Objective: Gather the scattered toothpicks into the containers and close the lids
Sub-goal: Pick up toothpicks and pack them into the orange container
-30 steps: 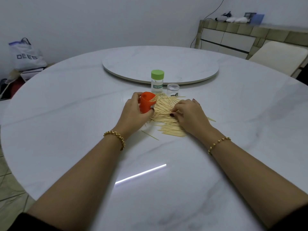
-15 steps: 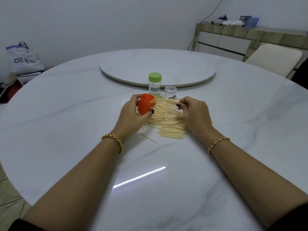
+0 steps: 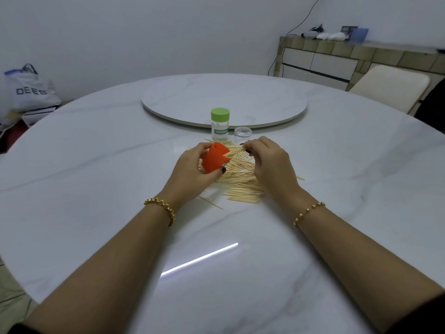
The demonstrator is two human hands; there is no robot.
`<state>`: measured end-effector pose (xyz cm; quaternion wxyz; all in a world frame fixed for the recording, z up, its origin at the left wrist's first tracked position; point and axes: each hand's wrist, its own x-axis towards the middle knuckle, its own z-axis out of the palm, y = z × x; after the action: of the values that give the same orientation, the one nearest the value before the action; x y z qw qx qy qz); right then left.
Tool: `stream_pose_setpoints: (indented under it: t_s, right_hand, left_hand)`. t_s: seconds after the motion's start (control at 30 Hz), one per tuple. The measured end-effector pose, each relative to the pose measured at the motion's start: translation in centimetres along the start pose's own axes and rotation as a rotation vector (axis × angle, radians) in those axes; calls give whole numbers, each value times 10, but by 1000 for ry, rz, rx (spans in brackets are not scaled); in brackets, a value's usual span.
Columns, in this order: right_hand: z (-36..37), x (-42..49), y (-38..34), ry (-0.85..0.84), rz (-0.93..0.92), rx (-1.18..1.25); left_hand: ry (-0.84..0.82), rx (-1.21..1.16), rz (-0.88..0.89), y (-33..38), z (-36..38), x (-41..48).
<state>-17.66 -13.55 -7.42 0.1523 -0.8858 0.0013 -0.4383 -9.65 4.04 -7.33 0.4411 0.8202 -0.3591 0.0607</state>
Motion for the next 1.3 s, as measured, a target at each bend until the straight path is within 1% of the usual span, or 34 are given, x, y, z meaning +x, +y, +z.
stream_pose_setpoints:
  t_s: [0.13,0.23,0.67,0.77,0.97,1.17,1.23,1.3]
  right_hand:
    - [1,2,-6,1,-128,-109]
    - [-1,1,-13,-4,-180,-118]
    - [3,-3,-21,-132,-180,-106]
    - [4,-4,-19,-138,-162,-46]
    - [1,-5,-21,-84,-90,112]
    - [0,-8,-20,-30,39,237]
    - [-1,-9,-20,-45,86,269]
    - [-1,-10,-22,-96,128,297]
  left_hand:
    - [-12,1,24,4,1,0]
    - [-21,-4,43,5,1,-1]
    - [-51,-8,81,15,3,-5]
    - [-57,-23,70,15,4,-4]
    - [-56,-80,28,15,3,-5]
    - [-17,-109,-25,12,2,-3]
    - [-5,-120,-28,12,1,-3]
    - [9,-134,-22,11,1,-2]
